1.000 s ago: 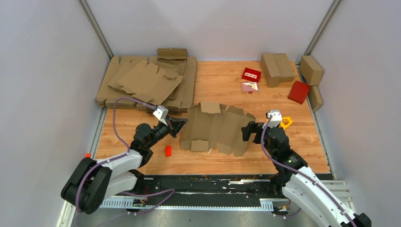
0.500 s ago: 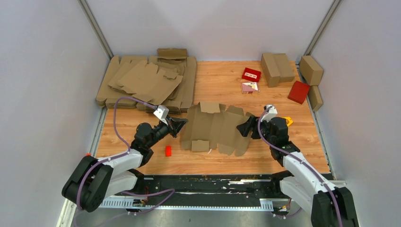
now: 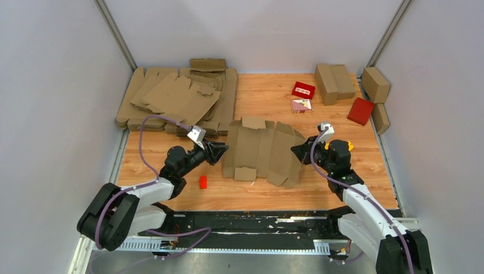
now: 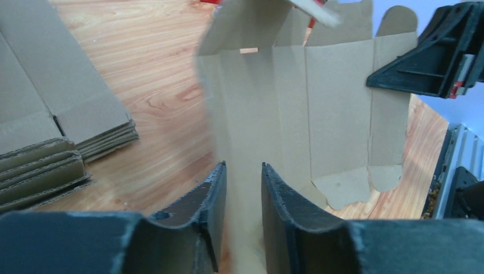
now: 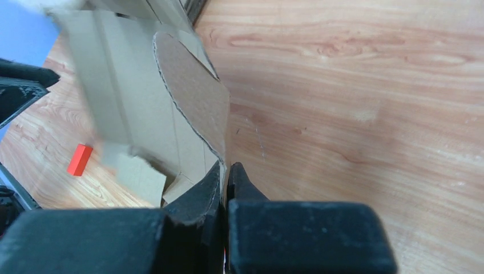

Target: Fold the paper box

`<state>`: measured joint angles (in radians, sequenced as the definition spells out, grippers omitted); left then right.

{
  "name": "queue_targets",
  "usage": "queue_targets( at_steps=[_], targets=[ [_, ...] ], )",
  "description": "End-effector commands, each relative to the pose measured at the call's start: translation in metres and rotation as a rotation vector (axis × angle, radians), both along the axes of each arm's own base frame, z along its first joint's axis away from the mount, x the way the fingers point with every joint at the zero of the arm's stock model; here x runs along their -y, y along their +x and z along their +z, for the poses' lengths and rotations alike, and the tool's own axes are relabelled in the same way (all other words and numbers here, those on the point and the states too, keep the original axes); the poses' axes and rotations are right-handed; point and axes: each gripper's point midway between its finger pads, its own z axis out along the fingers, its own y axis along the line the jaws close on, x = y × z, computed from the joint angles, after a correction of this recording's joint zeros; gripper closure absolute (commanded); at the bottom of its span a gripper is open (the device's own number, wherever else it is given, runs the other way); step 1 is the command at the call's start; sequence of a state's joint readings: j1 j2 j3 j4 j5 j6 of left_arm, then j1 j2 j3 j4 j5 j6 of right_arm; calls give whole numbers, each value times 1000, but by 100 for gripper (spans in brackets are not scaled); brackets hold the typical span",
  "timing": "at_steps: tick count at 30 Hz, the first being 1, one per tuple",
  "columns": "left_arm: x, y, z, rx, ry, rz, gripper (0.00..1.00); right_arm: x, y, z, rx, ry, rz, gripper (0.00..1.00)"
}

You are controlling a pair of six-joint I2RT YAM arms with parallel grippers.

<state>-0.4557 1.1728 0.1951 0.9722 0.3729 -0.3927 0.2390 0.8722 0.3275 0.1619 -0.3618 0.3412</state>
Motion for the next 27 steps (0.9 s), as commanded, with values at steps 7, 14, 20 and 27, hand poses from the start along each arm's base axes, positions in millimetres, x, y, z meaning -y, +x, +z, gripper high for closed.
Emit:
queue_targets(
  at_steps=[7,14,20,27],
  targets=[
    [24,19,-11,-105,6,-75,48,-10,-7,35,208,-49,99,100],
    [17,22,-14,-111,48,-34,48,-17,-11,42,228,-59,136,100],
    [7,22,-10,-96,89,26,50,-18,-13,43,255,-75,141,100],
    [28,10,-10,-44,208,-13,50,-24,-16,44,335,-134,159,100]
  ],
)
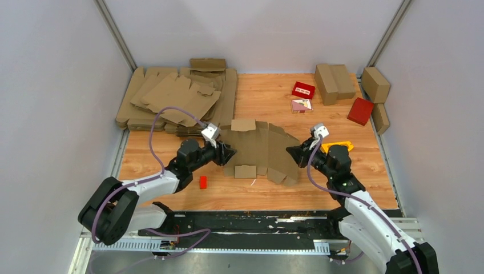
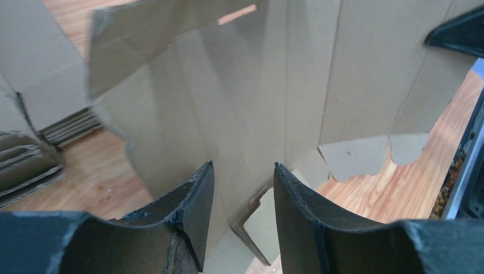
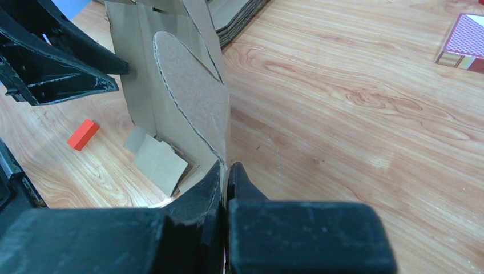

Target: Fold the paper box

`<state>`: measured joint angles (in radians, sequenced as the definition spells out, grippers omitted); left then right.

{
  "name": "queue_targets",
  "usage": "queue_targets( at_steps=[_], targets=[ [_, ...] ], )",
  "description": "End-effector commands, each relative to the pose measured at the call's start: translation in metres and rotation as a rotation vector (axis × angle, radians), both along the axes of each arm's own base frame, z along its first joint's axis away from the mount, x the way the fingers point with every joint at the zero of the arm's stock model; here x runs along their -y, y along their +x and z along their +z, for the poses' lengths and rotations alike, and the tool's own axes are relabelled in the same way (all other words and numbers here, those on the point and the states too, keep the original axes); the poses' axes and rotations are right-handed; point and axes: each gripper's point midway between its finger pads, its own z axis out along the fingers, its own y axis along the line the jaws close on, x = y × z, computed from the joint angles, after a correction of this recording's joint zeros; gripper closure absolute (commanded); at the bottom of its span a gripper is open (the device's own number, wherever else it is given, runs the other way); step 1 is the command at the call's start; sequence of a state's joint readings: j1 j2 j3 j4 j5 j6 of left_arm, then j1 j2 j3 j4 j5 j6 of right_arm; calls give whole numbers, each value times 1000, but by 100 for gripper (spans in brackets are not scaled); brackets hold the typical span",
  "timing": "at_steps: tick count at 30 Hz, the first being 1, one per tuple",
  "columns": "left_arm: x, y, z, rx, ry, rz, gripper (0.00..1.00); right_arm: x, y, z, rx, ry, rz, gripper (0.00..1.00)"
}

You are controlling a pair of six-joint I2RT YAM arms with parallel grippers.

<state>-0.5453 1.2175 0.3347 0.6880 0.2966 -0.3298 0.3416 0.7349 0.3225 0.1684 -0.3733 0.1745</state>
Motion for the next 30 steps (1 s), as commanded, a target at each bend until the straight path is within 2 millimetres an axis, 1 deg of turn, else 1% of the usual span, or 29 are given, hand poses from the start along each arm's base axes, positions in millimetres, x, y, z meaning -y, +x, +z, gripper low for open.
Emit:
queue_targets(
  at_steps=[1,4,8,10,14,19,22,24,26,28,30],
  targets=[
    [9,5,12,72,74,-11,50,-3,2,10,119,-54,-1,100],
    [12,5,5,43,116,-27,50,-6,0,11,162,-84,1,100],
    [1,10,-8,-20,220,16,50,-10,-2,10,188,-111,7,100],
    [3,9,-9,-27,228,11,50,-13,-3,10,197,-120,12,100],
    [15,5,-12,-13,265,-18,52,-16,-4,8,223,-149,27,100],
    [35,0,-32,-47,337,-76,53,-23,-9,14,261,-143,55,100],
    [42,-4,-37,-57,377,-101,53,-22,-10,14,269,-149,47,100],
    [45,-9,-39,-77,380,-130,51,-20,-9,15,275,-148,37,100],
    [48,-13,-44,-105,394,-165,47,-20,-10,15,281,-146,35,100],
    [46,-17,-52,-130,417,-177,42,-19,-10,16,284,-146,32,100],
    [43,-21,-60,-145,432,-187,40,-19,-10,16,282,-145,29,100]
  ],
)
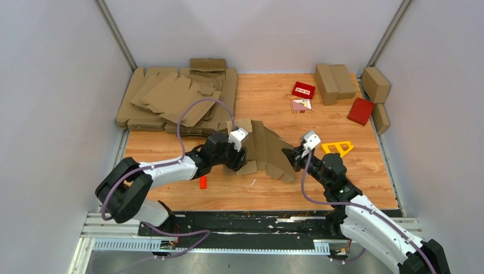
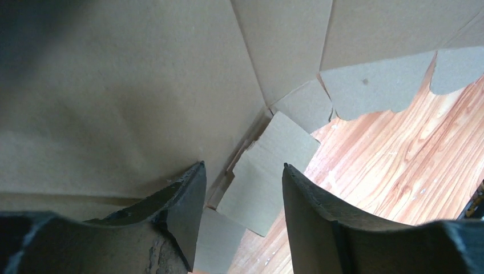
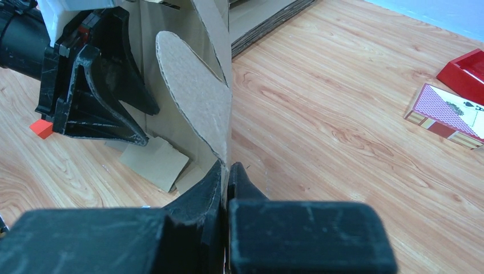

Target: Fold the paper box

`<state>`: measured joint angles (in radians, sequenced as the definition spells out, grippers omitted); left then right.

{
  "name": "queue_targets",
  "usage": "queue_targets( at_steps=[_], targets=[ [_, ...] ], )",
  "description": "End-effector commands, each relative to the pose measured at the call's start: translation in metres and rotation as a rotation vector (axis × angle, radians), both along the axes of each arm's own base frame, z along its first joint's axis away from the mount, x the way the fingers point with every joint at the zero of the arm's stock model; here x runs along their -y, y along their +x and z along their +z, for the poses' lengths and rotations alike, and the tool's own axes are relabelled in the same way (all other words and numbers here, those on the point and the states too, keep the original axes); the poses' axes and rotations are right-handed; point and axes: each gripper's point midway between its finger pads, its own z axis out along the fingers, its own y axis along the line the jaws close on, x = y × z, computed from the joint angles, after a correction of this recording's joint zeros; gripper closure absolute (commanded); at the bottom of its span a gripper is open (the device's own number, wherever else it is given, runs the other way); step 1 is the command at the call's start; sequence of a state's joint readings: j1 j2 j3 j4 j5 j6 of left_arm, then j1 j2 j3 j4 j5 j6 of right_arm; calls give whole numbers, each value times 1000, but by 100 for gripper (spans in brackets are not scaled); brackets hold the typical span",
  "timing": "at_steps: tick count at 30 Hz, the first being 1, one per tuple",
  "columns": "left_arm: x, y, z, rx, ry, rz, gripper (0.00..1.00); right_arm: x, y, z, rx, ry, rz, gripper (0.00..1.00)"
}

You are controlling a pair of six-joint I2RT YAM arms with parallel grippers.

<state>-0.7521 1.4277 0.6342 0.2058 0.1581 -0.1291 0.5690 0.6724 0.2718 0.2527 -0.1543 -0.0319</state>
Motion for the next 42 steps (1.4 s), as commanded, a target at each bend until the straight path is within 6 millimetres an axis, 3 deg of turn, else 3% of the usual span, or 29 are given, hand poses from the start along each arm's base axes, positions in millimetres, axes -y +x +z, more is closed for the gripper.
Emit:
queue_targets(
  at_steps=[1,6,11,14,23,26,33,36,42],
  targets=[
    [-1,-6,-11,-27,42,-41,40,2,2,6,47,-3,-9,100],
    [1,-14,-22,-82,63,-73,40,1,2,4,39,-4,-8,100],
    [7,-24,-30,-158,75,-122,46,4,2,4,40,-6,-22,100],
    [14,-29,-20,-165,33,-161,53,4,4,1,30,-12,-30,100],
    [33,-56,25,-113,-197,-299,56,17,13,-8,-9,-41,-121,100],
    [32,-62,28,-112,-219,-316,57,20,15,-10,-12,-40,-140,100],
    [35,-75,12,-188,-222,-339,57,19,15,-10,-14,-37,-138,100],
    [25,-59,3,-159,-150,-242,51,19,14,-9,-10,-34,-136,100],
    [-7,-27,16,32,-130,1,29,18,12,-5,0,-22,-125,100]
  ],
)
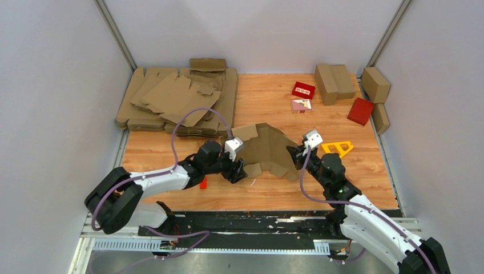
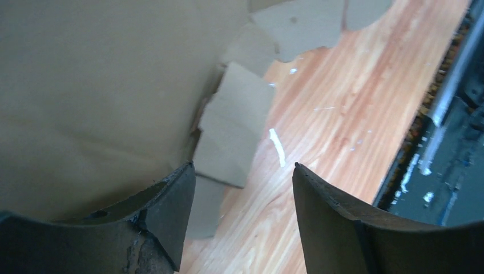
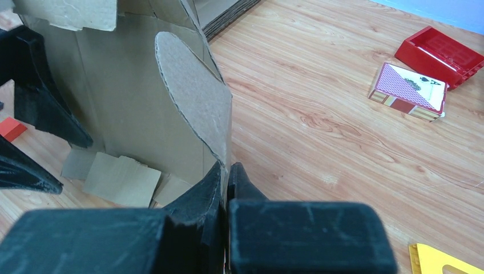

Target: Fold the paper box

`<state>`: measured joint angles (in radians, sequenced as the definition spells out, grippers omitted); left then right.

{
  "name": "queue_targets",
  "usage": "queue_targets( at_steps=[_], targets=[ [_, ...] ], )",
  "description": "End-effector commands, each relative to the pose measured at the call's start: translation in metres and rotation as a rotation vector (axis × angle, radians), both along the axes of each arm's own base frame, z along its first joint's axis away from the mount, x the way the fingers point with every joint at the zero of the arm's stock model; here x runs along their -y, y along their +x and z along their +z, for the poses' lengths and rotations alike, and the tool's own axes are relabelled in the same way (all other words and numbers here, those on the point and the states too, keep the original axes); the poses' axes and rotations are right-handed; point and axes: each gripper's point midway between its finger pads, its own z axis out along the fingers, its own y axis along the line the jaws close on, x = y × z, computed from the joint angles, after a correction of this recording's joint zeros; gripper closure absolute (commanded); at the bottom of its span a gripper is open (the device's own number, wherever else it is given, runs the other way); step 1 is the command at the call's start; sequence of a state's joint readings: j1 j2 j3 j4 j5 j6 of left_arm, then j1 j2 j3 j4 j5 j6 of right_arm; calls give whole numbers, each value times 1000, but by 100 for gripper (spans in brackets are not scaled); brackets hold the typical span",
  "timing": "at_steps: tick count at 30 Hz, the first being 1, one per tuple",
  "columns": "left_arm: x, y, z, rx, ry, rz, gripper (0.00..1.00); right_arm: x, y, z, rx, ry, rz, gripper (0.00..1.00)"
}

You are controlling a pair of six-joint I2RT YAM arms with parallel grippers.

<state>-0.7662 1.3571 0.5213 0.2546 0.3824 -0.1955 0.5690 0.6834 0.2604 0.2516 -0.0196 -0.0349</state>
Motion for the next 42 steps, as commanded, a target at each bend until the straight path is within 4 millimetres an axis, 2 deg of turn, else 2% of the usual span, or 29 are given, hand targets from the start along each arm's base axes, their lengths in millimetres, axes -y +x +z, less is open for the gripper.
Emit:
queue_targets(
  at_steps=[1,3,9,14,16,22,26,42],
  targets=[
    [-20,31,18,167,3,185,28,-2,-2,4,10,5,12,100],
    [-19,31,14,158,26,174,27,-2,-2,4,7,5,13,100],
    [-1,21,-8,32,77,61,27,-1,-3,5,11,9,12,100],
    [10,12,-18,-49,84,-5,36,-1,-3,5,8,7,13,100],
    [13,9,-16,-62,71,-25,38,-1,-3,5,7,7,13,100],
    [26,1,16,0,-101,-76,39,-1,-3,4,0,7,9,100],
    [32,-7,30,11,-195,-109,39,-1,-2,3,-2,6,6,100],
    [44,-22,25,-76,-240,-197,44,-1,-2,3,-5,7,5,100]
  ],
)
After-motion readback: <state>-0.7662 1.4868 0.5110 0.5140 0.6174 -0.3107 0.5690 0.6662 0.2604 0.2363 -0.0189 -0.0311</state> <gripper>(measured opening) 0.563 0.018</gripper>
